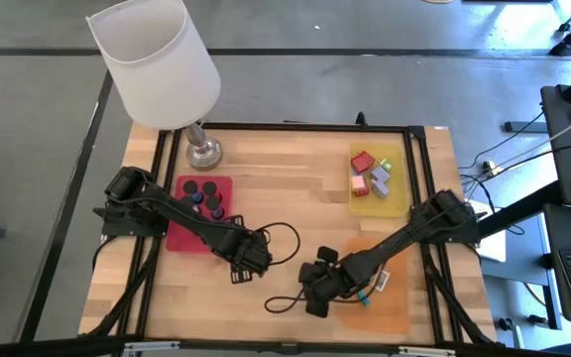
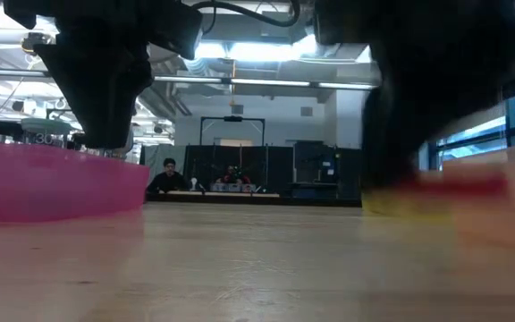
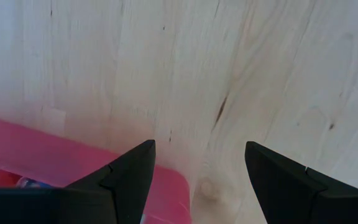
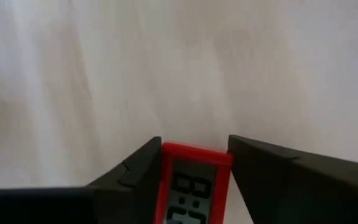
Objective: Pick & Place Office items
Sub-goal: Put the red digital clock into the orange bin
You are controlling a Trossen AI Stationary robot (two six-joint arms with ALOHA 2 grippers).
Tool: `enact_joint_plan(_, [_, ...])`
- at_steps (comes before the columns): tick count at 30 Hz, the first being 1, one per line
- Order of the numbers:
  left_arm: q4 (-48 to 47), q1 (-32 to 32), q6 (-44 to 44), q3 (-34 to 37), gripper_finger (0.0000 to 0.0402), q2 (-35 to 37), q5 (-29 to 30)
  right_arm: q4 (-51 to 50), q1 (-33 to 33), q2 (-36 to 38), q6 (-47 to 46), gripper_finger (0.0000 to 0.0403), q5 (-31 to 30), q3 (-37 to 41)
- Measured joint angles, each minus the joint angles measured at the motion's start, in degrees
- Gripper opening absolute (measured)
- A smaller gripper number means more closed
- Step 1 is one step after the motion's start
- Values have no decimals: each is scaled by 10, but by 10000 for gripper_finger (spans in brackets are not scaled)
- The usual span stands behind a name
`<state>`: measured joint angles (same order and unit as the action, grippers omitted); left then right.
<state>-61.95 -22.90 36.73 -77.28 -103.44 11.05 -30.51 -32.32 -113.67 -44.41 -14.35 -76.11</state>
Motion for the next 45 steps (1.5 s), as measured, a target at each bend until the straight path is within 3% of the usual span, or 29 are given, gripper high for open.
enact_joint_plan(6, [0,0,0,0,246,0,0,-32,2,80,-15,167,-64,-2])
enact_joint_plan(13, [5,0,1,0,246,0,0,-116,-11,173,-33,170,-71,-3])
enact_joint_plan(20, [6,1,6,0,246,0,6,-231,-70,243,-122,171,-71,-3])
enact_joint_plan(27, [7,2,13,0,246,-1,31,-302,-149,257,-239,173,-72,-3])
enact_joint_plan(37, [9,2,17,0,246,-1,44,-287,-223,258,-409,175,-73,104])
enact_joint_plan(45, [18,3,16,0,246,-1,45,-166,-222,258,-479,176,-76,225])
